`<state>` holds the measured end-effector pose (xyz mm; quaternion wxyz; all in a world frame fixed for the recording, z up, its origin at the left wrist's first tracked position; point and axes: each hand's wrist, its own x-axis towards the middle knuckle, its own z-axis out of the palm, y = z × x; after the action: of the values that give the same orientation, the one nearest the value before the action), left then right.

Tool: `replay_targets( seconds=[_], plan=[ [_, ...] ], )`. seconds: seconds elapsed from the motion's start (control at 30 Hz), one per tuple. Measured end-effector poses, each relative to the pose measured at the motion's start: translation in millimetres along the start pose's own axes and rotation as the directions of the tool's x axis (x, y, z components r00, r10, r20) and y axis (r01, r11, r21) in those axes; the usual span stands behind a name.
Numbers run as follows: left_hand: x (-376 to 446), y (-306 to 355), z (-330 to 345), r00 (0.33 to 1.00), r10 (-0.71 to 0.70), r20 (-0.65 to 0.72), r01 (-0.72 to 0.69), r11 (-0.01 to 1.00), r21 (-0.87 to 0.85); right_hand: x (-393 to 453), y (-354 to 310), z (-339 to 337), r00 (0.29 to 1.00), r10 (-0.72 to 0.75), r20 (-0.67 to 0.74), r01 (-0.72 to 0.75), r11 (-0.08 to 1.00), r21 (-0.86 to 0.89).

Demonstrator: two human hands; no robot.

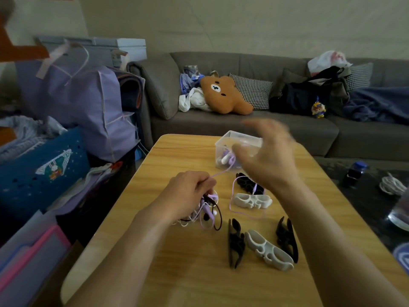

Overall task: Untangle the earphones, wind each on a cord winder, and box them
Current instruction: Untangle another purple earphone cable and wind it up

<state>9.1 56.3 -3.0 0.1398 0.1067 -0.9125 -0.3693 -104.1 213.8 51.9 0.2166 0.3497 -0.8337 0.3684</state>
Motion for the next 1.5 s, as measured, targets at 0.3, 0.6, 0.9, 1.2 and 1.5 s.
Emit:
replay_targets(
  seconds=[0.3, 0.6, 0.9, 1.2, 1.5],
  plan=[
    [-4, 3, -2, 1.000, 0.012, -0.011, -0.012, 1.000, 0.006, -8, -5, 24, 0.873, -0.041, 0.487, -0.006, 0.995, 0.096],
    [-6, -2, -6, 0.991, -0.036, 0.127, 0.045, 0.997, -0.068, 13, 11, -12, 0.980, 0.187, -0.065, -0.158, 0.937, 0.312],
    [-7, -7, 0, 1.000, -0.007, 0.016, 0.008, 0.999, -0.053, -2, -5, 5, 0.912, -0.077, 0.403, 0.035, 0.993, 0.110],
    [-11, -3, -2, 0.994, -0.009, 0.111, 0.013, 0.999, -0.035, -10, -13, 26, 0.908, -0.021, 0.419, -0.078, 0.973, 0.217],
    [-11, -15, 7, 0.988, -0.027, 0.155, 0.024, 0.999, 0.026, 1, -15, 4, 0.923, 0.376, 0.082, -0.321, 0.636, 0.702]
  ],
)
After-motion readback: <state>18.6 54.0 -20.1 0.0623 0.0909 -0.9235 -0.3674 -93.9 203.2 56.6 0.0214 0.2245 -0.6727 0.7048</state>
